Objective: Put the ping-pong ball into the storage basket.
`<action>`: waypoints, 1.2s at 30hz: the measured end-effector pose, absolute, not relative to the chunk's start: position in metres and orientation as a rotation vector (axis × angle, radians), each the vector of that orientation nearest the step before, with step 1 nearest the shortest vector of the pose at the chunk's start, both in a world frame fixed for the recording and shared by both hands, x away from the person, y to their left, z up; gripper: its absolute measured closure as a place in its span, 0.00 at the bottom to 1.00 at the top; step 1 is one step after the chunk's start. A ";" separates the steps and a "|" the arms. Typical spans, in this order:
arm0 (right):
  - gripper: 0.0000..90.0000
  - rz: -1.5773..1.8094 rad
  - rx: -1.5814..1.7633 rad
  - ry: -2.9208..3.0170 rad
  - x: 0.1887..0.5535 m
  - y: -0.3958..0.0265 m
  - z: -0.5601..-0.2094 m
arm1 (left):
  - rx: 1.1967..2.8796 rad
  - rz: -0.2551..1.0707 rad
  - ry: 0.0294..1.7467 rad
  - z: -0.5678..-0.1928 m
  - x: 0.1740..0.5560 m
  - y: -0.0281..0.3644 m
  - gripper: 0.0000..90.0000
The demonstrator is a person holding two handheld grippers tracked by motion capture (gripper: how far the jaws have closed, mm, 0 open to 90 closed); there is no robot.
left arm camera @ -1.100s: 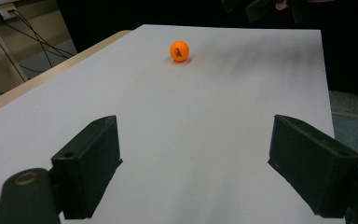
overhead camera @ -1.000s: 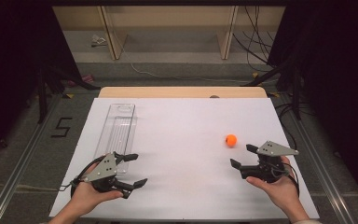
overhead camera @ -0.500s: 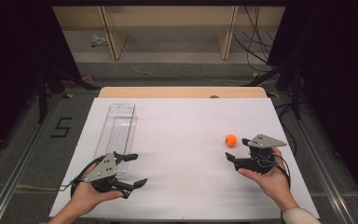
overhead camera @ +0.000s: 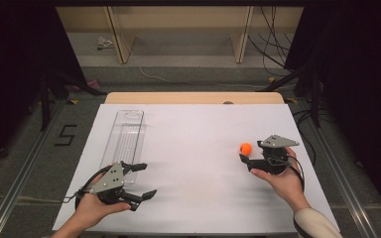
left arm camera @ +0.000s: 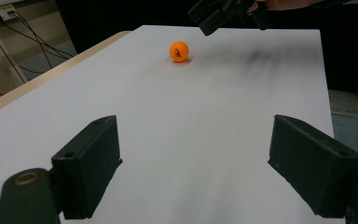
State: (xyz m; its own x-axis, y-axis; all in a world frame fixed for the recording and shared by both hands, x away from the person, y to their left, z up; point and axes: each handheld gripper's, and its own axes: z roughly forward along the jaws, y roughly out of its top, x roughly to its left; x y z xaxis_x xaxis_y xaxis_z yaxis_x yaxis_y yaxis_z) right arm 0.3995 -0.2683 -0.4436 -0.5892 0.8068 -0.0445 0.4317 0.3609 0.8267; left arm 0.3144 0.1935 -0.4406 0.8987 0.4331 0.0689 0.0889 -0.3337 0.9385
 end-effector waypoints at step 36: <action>0.19 0.991 1.164 2.248 0.453 -0.261 -0.474 | 1.896 0.359 0.377 -0.441 0.314 0.193 0.18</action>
State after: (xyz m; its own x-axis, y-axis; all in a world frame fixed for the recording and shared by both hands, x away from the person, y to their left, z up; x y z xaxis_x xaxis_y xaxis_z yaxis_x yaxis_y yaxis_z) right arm 0.4525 -0.2607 -0.4738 -0.5611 0.8268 -0.0412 0.5275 0.3954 0.7519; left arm 0.3139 0.1933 -0.4406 0.9030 0.4243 0.0672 0.0874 -0.3346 0.9383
